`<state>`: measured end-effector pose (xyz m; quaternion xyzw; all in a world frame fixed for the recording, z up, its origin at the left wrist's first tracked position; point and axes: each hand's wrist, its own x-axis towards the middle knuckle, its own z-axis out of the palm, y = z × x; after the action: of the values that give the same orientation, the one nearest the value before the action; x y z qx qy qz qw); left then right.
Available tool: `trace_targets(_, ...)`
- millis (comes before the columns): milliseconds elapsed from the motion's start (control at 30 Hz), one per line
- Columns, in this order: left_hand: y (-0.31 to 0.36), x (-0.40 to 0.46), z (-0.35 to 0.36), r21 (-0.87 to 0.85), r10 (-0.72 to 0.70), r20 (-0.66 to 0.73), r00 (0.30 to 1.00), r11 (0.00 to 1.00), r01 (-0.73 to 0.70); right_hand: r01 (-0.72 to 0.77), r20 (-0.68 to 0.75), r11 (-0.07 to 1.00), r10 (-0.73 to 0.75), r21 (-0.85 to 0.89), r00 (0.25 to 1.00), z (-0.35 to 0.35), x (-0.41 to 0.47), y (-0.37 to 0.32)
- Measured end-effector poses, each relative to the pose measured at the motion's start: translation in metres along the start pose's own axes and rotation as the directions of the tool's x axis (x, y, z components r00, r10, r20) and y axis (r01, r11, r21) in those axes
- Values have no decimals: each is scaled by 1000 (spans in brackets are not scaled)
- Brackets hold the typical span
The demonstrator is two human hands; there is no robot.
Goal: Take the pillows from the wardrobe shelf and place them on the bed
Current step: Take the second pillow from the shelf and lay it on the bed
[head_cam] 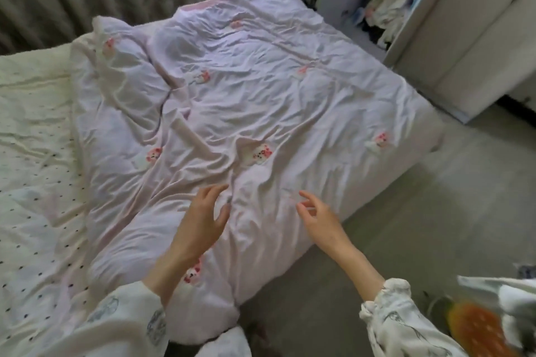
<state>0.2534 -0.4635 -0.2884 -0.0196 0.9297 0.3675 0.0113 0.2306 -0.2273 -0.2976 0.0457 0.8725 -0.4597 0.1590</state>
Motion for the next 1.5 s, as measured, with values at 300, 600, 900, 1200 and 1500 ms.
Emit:
trace_targets(300,160,138,105,-15,353,166,921,934,-356,8,-426,983,73,185,902,-182,37,63)
trace_targets(600,303,282,212,-99,478,264,838,877,-470,16,-623,964,159,266,766,-359,123,103)
trace_targets(900,448,421,307,-128,575,307,758,814,-566,-25,-724,963,220,270,654,-517,204,151)
trace_targets(1200,583,523,436,-107,600,293,745,795,-598,-33,-701,970,198,242,685,-702,290,240)
trace_targets(1500,709,634,523,-86,539,236,809,841,-535,-16,-660,987,117,158,742,-893,402,284)
